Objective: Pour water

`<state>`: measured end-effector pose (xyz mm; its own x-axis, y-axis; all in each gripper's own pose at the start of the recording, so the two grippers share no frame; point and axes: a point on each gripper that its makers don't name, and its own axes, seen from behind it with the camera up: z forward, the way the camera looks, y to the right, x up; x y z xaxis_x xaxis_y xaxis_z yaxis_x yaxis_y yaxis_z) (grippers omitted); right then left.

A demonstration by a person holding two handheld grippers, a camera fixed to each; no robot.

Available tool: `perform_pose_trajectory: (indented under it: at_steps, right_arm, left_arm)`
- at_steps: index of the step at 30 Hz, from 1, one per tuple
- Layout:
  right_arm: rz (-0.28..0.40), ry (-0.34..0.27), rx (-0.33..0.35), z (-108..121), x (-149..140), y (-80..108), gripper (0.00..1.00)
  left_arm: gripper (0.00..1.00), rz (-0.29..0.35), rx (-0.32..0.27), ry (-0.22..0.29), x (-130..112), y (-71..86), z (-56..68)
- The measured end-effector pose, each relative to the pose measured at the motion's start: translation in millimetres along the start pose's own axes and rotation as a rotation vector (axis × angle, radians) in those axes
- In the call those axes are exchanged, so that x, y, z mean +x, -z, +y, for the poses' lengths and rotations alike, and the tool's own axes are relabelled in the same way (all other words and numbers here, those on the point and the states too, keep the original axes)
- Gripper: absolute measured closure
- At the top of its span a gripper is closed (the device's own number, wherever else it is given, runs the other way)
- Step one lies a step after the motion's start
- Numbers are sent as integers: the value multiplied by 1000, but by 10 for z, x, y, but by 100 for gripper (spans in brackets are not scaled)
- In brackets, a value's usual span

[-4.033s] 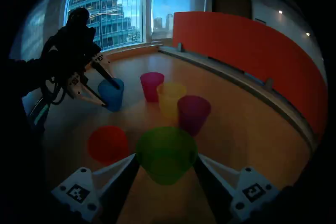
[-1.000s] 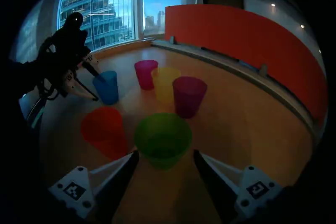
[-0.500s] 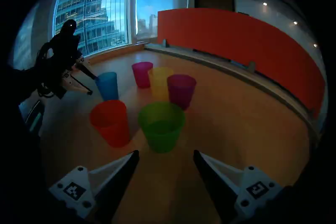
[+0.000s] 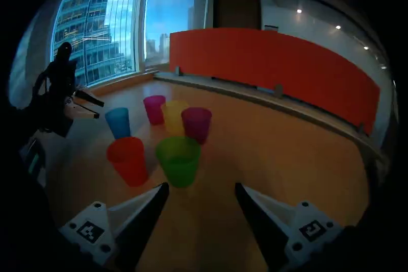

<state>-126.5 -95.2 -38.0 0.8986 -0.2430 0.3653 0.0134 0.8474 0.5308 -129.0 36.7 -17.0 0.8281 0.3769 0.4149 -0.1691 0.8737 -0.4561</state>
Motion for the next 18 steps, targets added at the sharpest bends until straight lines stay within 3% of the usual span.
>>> perform_pose_trajectory:
  at_steps: [9,18]
  right_arm:
    - [128,-44,-129,194,344,229,0]
    - [283,-92,-290,484,680,459,0]
  left_arm:
    - [17,192,118,23,451,263,-198]
    - [17,362,214,121,768,513,-340]
